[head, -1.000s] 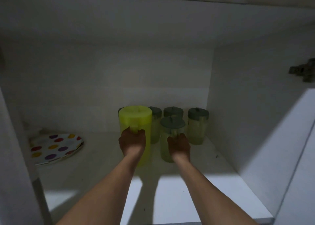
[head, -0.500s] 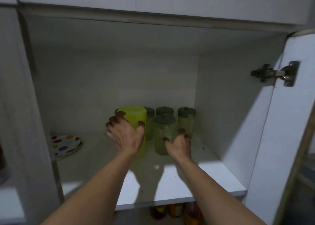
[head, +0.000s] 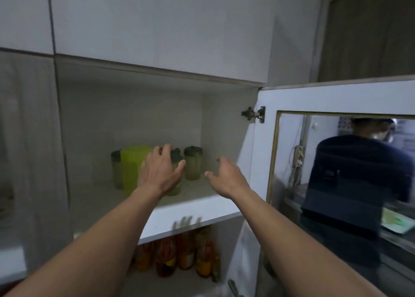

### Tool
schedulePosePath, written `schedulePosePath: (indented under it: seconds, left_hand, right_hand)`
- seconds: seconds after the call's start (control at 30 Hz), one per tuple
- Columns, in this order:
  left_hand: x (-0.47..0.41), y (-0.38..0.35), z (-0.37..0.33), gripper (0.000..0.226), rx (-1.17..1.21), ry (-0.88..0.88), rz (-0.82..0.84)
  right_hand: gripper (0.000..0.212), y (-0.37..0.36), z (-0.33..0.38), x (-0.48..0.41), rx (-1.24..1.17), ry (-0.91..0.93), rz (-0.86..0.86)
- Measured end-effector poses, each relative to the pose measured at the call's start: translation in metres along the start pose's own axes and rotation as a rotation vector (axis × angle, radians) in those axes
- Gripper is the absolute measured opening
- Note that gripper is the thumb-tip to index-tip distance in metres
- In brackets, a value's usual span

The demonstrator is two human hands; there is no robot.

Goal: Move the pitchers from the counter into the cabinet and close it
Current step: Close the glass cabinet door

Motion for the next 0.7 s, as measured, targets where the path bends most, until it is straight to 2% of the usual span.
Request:
schedulePosePath:
  seconds: [0.2,0.5,0.7]
  left_hand:
    - [0.01,0.005,-0.086,0.047,0.196,-0.128,0.093]
    - [0.008,-0.026,-0.221,0.047,0.373,-0.238,0.157]
    - [0.014,-0.062,-0.328,0.045,0.534,-0.332,0.195]
  right_hand:
    - [0.068,0.094,-0.036,0.045,0.205,-0.008,-0.073]
    - [0.06,0.23,-0.108,0.099,0.472,-0.086,-0.286]
    - [0.051,0.32,-0.168,0.135,0.594,-0.203,-0.466]
Point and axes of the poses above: each hand's wrist, its own x-axis away from the middle knuckle, its own y-axis out of the back of the hand, z = x × y, the point moved 4 cm from there along -x, towards the middle knuckle, and after that the axes turned 14 degrees about x, right-handed, at the moved point
